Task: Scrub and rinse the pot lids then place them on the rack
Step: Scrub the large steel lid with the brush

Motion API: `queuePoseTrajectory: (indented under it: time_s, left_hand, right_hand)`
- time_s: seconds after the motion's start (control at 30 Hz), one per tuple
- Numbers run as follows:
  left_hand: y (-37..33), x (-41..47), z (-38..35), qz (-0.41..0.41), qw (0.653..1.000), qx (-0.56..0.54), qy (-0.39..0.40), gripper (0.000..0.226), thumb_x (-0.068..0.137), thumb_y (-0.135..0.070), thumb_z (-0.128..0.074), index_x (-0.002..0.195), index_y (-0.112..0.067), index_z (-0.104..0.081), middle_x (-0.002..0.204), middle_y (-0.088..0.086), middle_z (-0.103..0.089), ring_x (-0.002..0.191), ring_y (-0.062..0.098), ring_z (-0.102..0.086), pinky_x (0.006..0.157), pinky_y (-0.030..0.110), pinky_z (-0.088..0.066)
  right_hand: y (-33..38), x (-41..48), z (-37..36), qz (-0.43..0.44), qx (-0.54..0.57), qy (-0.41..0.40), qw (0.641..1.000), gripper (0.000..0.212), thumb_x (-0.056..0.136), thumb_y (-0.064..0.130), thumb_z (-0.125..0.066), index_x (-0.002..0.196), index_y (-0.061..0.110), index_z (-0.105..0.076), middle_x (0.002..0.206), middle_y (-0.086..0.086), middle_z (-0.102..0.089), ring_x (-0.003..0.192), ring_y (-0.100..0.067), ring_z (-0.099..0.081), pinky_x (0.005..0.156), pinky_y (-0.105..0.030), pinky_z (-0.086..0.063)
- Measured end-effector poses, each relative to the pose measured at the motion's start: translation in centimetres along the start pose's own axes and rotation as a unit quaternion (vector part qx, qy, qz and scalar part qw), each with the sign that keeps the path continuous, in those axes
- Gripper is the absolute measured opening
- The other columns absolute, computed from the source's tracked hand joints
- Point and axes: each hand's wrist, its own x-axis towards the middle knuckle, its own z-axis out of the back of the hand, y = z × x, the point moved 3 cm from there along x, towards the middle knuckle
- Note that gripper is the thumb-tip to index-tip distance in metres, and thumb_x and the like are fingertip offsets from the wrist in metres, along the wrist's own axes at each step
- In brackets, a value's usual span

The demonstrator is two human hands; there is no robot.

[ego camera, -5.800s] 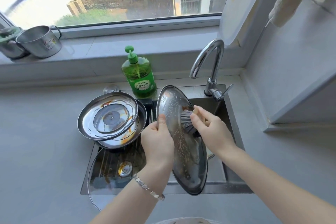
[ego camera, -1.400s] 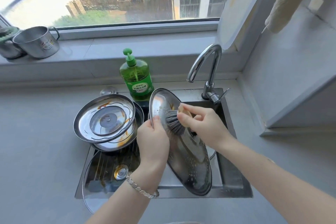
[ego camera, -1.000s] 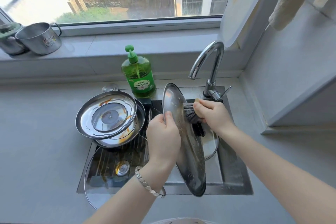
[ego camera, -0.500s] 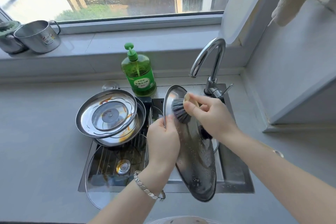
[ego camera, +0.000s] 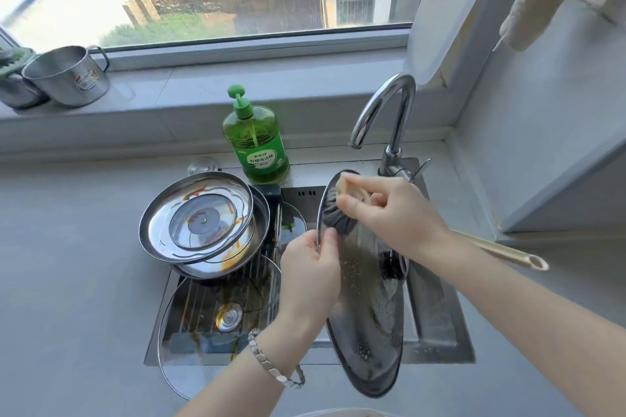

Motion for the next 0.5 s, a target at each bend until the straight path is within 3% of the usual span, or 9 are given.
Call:
queuePoseTrajectory:
  time_s: [0.1,0.2,0.27,0.37,0.5]
  left_hand:
    - [-0.1,0.1,0.3,-0.010,1.000,0.005,0.004,0.044,0.096,-0.021,-0.050,0.061,0.005,-0.041,0.053,0.008,-0.035,0.050,0.018,-0.033,0.051,0.034,-0.028]
    - [-0.6,-0.4,-0.1,-0.024,0.999,0.029,0.010,0.044,0.095,-0.020,-0.052,0.058,0.000,-0.038,0.052,0.012,-0.032,0.050,0.020,-0.032,0.050,0.035,-0.028]
    - [-0.3,-0.3,0.0,-0.015,1.000,0.021,0.002,0.046,0.095,-0.021,-0.051,0.062,0.008,-0.041,0.053,0.018,-0.036,0.050,0.023,-0.036,0.050,0.039,-0.031]
    - [-0.1,0.1,0.7,-0.019,0.999,0.014,-0.021,0.045,0.095,-0.021,-0.051,0.064,0.011,-0.042,0.053,0.012,-0.037,0.049,0.020,-0.033,0.049,0.036,-0.028]
    - [-0.8,-0.3,0.8,-0.051,0.998,0.022,-0.008,0.046,0.095,-0.019,-0.053,0.059,0.006,-0.039,0.050,0.007,-0.031,0.047,0.017,-0.028,0.047,0.028,-0.023]
  right_hand:
    - [-0.3,0.1,0.4,-0.015,0.004,-0.001,1.000,0.039,0.084,0.047,-0.060,0.122,0.038,-0.058,0.042,0.031,-0.043,0.058,-0.003,-0.040,0.062,-0.025,-0.037]
    - [-2.2,2.2,1.4,-0.067,0.037,-0.029,0.997,0.049,0.074,0.059,-0.059,0.118,0.038,-0.062,0.060,0.026,-0.051,0.081,-0.010,-0.054,0.087,-0.037,-0.048]
    - [-1.4,1.7,0.6,-0.056,0.043,-0.031,0.997,0.045,0.077,0.056,-0.060,0.118,0.038,-0.062,0.054,0.025,-0.048,0.070,-0.007,-0.050,0.076,-0.029,-0.045]
    - [0.4,-0.1,-0.6,0.003,0.060,0.020,0.998,0.038,0.083,0.048,-0.061,0.120,0.040,-0.060,0.042,0.016,-0.041,0.050,-0.009,-0.036,0.058,-0.027,-0.033]
    - [-2.7,3.0,1.1,-0.085,0.091,-0.066,0.990,0.033,0.081,0.048,-0.062,0.110,0.033,-0.067,0.061,0.026,-0.056,0.071,-0.005,-0.054,0.077,-0.033,-0.050]
